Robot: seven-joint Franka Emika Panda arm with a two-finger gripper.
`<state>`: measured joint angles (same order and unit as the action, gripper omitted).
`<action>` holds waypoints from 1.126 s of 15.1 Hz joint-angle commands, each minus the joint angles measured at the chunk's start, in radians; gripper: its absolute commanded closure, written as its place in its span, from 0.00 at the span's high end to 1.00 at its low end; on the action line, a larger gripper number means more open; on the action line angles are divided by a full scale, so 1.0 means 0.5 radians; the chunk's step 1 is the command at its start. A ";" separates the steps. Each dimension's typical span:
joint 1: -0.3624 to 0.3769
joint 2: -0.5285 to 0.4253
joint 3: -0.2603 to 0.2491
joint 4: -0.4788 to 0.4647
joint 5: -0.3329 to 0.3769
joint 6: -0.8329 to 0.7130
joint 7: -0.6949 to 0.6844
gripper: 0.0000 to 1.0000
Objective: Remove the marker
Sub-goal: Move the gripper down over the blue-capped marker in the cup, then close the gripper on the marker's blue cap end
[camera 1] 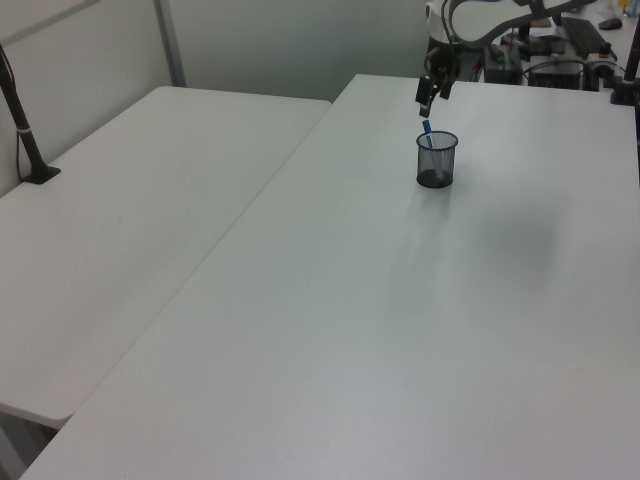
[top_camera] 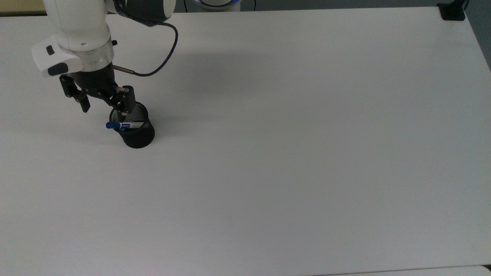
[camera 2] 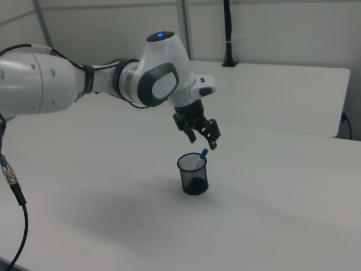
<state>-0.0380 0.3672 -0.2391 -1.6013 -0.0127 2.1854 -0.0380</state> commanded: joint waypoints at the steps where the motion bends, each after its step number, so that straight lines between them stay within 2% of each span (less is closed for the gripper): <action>1: 0.005 0.036 -0.013 -0.003 0.105 0.118 -0.025 0.70; 3: 0.008 0.054 -0.013 -0.003 0.127 0.121 -0.025 0.67; 11: 0.011 0.069 -0.010 -0.040 0.130 0.121 -0.034 0.32; 17: 0.011 0.063 -0.006 -0.065 0.130 0.118 -0.038 0.15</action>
<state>-0.0373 0.4102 -0.2386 -1.6105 0.0307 2.2273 -0.0377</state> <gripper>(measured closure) 0.789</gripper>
